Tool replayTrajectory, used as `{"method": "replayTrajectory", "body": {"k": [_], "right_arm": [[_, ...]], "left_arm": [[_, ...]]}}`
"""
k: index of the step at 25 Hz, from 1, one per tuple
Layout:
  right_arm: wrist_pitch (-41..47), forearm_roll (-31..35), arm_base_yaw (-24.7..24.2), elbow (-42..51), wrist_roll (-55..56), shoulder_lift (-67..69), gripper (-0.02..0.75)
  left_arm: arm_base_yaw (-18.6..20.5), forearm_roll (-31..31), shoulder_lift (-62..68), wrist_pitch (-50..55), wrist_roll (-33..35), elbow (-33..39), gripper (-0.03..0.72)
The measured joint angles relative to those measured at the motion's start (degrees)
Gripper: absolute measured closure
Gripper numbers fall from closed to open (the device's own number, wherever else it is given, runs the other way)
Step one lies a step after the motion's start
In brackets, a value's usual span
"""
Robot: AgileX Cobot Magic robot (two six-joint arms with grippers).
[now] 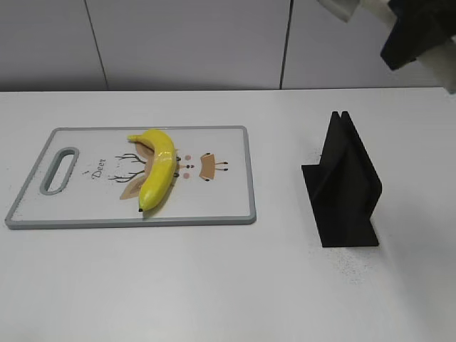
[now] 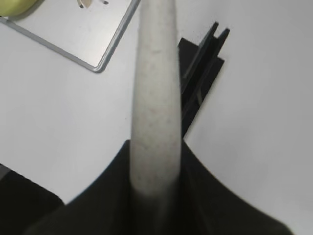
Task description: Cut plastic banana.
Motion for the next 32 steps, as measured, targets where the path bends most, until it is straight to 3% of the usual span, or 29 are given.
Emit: {"method": "replayTrajectory", "body": {"k": [7, 11, 15, 19, 26, 32], "right_arm": [[0.04, 0.00, 0.00, -7.45, -22.59, 9.29, 0.578], [0.14, 0.61, 0.00, -11.37, -32.85, 15.53, 0.578], [0.14, 3.74, 1.02, -15.58, -47.08, 21.79, 0.578], [0.14, 4.59, 2.51, -22.38, -52.12, 28.68, 0.578], [0.02, 9.06, 4.02, -30.90, -61.72, 37.38, 0.578], [-0.03, 10.69, 4.48, -31.16, -63.71, 39.67, 0.578]], "left_arm": [[0.00, -1.68, 21.00, 0.64, 13.94, -14.15, 0.099], [-0.50, -8.27, 33.19, 6.37, 27.17, -22.78, 0.099], [-1.93, -13.25, 44.44, 8.60, 35.18, -29.96, 0.099], [-4.97, -13.59, 53.79, 9.87, 41.87, -37.17, 0.115], [-13.21, -13.48, 68.39, 11.29, 44.52, -51.03, 0.132], [-15.58, -13.48, 75.37, 11.51, 47.58, -52.69, 0.161]]}}
